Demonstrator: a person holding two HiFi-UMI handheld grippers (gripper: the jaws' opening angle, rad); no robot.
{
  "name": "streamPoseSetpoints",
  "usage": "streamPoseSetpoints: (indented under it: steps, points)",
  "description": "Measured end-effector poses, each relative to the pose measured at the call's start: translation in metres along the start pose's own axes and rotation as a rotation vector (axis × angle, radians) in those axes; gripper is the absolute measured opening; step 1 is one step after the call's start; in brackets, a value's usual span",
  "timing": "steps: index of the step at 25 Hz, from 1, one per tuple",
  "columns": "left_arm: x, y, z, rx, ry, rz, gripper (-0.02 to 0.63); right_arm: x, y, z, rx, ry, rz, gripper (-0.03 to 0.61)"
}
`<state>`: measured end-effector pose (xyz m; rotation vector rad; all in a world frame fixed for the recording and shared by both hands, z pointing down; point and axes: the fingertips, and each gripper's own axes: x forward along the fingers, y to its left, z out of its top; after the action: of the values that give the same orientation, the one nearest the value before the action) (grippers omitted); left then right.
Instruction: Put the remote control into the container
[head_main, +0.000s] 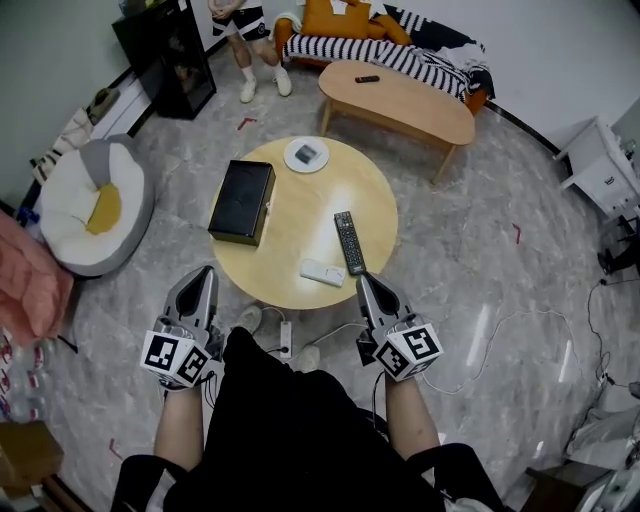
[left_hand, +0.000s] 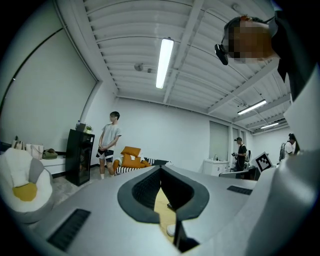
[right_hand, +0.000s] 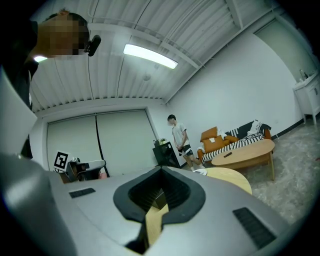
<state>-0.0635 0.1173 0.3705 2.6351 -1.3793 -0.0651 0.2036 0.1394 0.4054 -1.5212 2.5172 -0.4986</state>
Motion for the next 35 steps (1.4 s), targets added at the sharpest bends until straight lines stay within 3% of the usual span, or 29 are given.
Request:
streamPoseSetpoints:
  steps: [13, 28, 35]
  points:
    - [0.034, 0.013, 0.001, 0.017, -0.007, -0.032, 0.008, 0.032, -0.011, 0.009, -0.055, 0.014, -0.003, 0.008]
    - [0.092, 0.094, -0.003, 0.011, 0.047, -0.085, 0.008, 0.139, -0.016, 0.006, -0.168, 0.096, -0.006, 0.008]
    - [0.122, 0.134, -0.012, 0.013, 0.094, -0.104, 0.008, 0.203, -0.01, -0.015, -0.254, 0.204, 0.04, 0.008]
